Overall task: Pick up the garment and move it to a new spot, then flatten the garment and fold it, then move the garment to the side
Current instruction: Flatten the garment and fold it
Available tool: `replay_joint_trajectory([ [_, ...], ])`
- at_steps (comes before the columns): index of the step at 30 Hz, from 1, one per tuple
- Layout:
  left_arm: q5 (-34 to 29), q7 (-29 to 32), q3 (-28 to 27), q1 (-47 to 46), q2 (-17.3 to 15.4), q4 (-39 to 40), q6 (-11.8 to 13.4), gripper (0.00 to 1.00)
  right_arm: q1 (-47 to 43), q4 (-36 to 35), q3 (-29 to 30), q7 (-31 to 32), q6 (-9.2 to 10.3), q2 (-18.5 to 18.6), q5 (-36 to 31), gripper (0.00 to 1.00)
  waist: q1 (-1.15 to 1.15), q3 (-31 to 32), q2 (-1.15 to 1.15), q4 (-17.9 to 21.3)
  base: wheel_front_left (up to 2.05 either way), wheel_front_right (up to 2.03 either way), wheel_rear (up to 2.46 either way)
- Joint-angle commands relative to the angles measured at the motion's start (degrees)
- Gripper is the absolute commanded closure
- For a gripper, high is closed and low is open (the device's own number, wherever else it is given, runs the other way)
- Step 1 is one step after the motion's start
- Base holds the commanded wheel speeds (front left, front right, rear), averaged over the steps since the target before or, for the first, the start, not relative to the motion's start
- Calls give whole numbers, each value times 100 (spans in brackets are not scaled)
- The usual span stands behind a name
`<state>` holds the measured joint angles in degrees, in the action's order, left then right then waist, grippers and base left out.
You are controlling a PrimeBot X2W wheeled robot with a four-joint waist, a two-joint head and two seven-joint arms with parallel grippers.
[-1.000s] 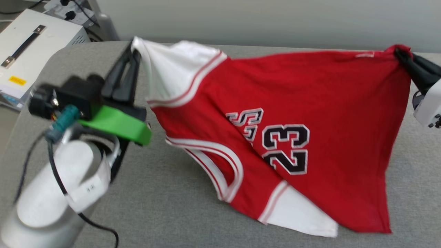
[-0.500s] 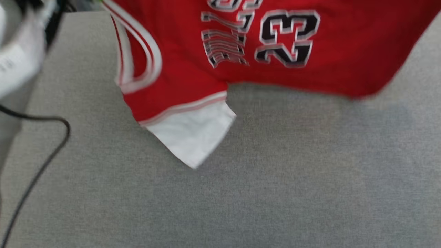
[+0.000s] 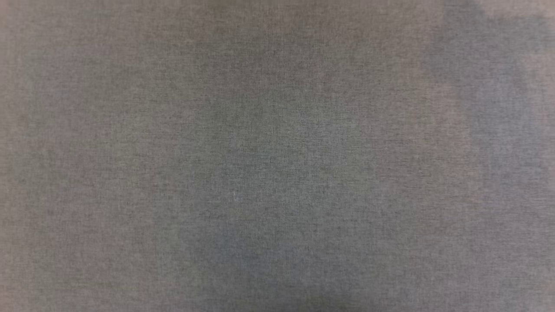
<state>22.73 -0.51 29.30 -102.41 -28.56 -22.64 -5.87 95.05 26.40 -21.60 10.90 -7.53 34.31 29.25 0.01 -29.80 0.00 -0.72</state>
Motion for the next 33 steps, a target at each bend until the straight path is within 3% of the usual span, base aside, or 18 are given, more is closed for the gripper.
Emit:
replay_joint_trajectory([
  [1, -69, -70, 35, -244, 25, -152, -32, 100, 250, 210, -102, -121, 4, -40, -63, 100, -1, -183, 0, -34, 0, 0, 0],
  [8, 53, -381, 153, -474, 171, -788, -100, 100, 649, 952, -715, -508, 4, -109, 8, 100, -1, -320, 0, -90, 0, 0, 0],
  [15, 169, -764, 335, 318, 73, -1187, -120, 100, 2, 1278, -1484, -927, 4, 22, 499, 100, -1, -263, 0, -117, 0, 0, 0],
  [24, 435, -1259, 456, 2338, 10, -1156, 109, 100, -1569, 1309, -2298, -1520, 4, 102, 1381, 100, -1, 362, 0, -152, 0, 0, 0],
  [33, 737, -1393, 495, 5024, -312, -194, 726, 100, -3398, 759, -3158, -1831, 4, 315, 2002, 100, -1, 1366, 0, -169, 0, 0, 0],
])
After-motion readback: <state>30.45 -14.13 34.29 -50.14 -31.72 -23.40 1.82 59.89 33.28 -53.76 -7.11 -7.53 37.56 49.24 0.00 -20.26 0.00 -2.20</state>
